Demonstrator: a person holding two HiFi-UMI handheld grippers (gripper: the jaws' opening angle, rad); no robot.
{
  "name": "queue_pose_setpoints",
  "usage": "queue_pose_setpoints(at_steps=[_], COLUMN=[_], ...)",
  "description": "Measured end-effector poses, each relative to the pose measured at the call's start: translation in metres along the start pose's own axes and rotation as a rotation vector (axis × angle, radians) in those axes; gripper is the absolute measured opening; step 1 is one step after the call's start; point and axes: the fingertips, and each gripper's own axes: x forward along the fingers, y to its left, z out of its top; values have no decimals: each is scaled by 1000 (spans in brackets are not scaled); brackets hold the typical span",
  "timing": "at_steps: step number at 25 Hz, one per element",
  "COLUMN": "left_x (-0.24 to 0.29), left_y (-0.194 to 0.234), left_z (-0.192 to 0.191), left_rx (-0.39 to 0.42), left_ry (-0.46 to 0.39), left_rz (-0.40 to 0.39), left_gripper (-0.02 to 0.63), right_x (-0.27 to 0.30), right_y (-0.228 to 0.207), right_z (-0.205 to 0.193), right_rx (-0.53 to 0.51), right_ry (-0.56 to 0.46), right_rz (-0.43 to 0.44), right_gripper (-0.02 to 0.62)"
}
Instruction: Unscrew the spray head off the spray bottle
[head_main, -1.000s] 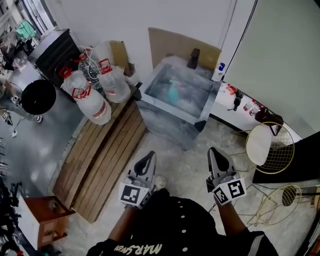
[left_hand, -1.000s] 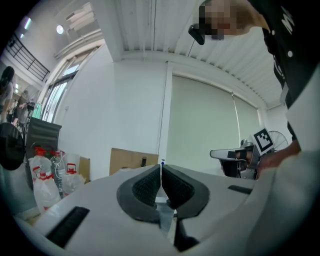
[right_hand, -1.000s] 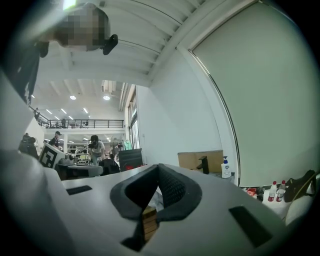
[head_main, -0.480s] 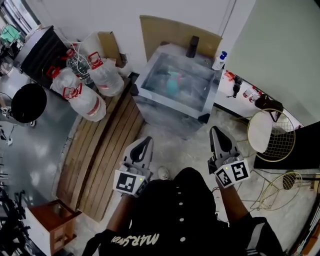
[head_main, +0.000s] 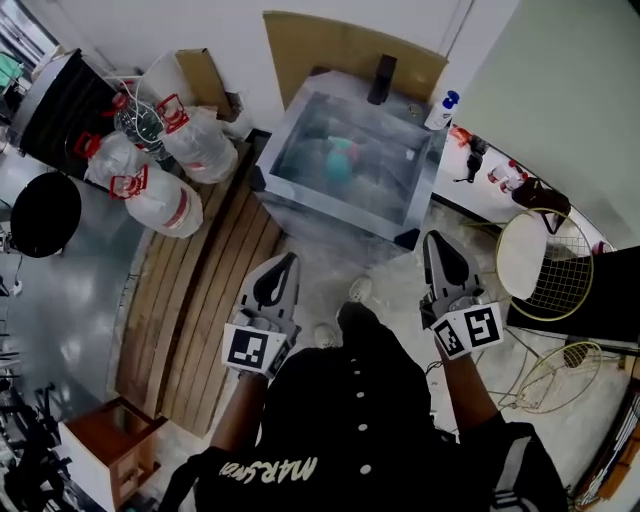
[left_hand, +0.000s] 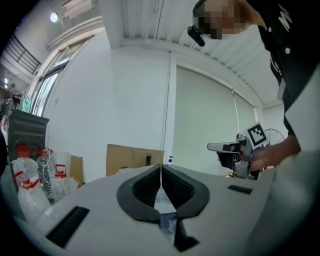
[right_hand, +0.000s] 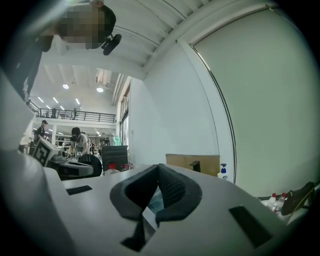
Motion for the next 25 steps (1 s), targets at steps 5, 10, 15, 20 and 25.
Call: queue_pose_setpoints(at_steps=[5, 10, 15, 20, 25], left_x=[51, 97, 131, 154, 165], left_y=[11, 27, 37, 39, 44], left_z=[19, 29, 24, 19, 7], left_rx=[12, 16, 33, 39, 35], left_ry=[-33, -33, 3, 40, 78], left_rz=[-11, 11, 32, 54, 44], left_gripper=[31, 31, 31, 31, 31], right_x=[44, 87, 114, 132, 147], right_y=[-29, -57, -78, -94, -99], right_z=[5, 11, 10, 0, -11], right_rx=[7, -2, 7, 10, 23], right_ry=[-5, -5, -5, 18, 40], right_rz=[41, 78, 114, 147, 156], right_gripper=[11, 10, 11, 11, 11])
